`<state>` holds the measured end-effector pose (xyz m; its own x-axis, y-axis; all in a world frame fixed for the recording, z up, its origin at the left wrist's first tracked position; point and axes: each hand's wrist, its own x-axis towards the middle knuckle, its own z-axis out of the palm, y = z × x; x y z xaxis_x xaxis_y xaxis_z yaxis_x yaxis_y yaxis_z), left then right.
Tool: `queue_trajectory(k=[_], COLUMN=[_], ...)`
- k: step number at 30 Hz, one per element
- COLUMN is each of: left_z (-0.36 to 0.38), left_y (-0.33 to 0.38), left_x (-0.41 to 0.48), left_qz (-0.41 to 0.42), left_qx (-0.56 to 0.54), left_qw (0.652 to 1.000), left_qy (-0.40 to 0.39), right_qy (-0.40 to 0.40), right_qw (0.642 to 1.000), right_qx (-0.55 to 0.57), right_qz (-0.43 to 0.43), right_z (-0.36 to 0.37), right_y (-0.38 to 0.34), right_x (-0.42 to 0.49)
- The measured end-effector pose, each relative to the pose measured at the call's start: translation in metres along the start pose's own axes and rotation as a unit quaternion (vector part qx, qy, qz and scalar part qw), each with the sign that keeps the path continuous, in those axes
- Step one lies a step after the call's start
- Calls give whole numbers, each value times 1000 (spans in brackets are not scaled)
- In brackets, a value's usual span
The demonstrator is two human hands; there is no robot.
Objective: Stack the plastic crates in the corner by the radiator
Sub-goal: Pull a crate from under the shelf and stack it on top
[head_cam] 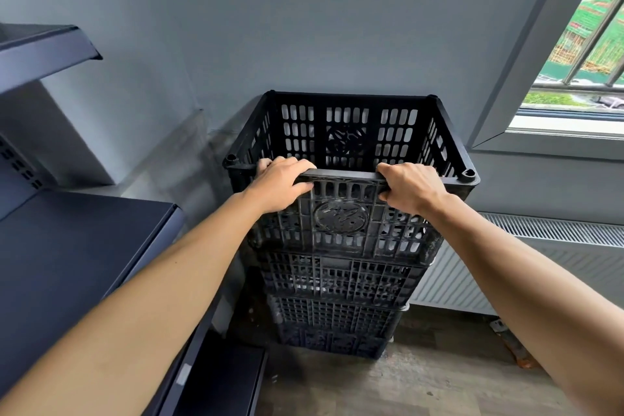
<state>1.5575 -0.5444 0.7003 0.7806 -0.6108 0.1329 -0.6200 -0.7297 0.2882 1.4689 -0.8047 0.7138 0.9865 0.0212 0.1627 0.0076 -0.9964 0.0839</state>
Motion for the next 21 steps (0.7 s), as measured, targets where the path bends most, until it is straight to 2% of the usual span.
queue_trajectory(k=[9, 21], left_z=[-3, 0], left_y=[-40, -55], left_x=[-6, 2], left_qz=[-21, 5], left_qx=[86, 48], left_qw=[995, 995], left_qy=[39, 84], right_qy=[-20, 11], right_qw=[999, 999], right_qx=[16, -5], right_qz=[-46, -35], right_z=[-1, -2], right_y=[-37, -64], right_x=[16, 33])
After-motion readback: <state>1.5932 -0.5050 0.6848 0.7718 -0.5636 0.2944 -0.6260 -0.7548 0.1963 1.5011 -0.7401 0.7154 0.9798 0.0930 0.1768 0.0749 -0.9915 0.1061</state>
